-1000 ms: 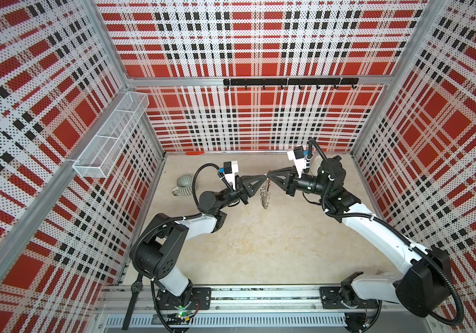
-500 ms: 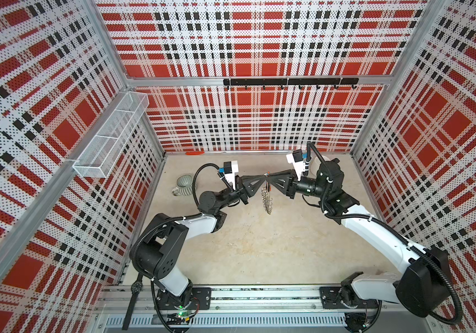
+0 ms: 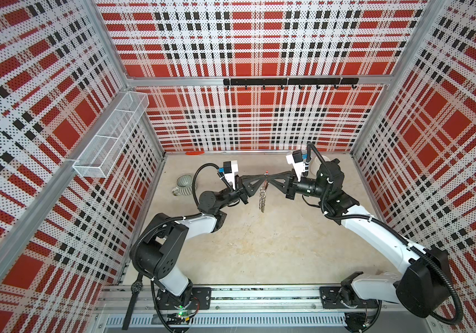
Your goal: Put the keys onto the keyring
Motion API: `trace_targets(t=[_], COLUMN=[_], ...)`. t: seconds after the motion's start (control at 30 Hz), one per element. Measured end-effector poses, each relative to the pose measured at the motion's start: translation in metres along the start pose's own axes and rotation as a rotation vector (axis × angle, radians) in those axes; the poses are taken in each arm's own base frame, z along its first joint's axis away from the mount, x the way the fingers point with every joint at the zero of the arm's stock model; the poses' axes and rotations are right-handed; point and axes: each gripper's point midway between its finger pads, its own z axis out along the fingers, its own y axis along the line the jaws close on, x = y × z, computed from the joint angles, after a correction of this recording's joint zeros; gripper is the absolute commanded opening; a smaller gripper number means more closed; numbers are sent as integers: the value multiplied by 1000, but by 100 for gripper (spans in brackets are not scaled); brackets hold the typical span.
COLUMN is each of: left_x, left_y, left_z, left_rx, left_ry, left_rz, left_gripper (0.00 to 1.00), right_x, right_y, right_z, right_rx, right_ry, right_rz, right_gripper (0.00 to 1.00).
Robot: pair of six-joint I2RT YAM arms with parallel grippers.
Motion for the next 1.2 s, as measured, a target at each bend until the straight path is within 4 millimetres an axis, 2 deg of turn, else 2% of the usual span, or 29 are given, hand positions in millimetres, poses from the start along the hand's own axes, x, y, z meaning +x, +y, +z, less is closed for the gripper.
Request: trace_targets(t=[0.1,0.27,0.37,0.5,0.63,0.8,0.97,1.1,1.2], left_x=[0,0,-1,-6,-9,-3,17,36,42], left_y=[0,1,3,-2,-3,23,38,40,39], left_z=[0,-1,-5,-13,-14,-3,-6,-14,-16], left_rx=[0,-6,-39,-94,-137,-164,-145,-113,-96], left_ry=[0,3,29,101,232,455,615,688,708], left_rz=[2,55,133,333,573,725,755,727,718], left_gripper=[0,22,30,34,30,24,23,26,28], right_x=[0,-2,0,2,11,33,42,44,44], right_y=[-1,-5,-12,-26,-40,-45,-40,-37,-35], right_z=[0,1,0,-3,-7,-5,-2,0,1], right_rx=[6,47,101,222,318,348,333,322,318], right_ry=[2,24,62,127,203,293,325,329,331], right_rz=[-9,-51,-87,-170,-246,-288,-307,-317,-318], right_gripper=[0,0,0,0,0,0,0,0,0])
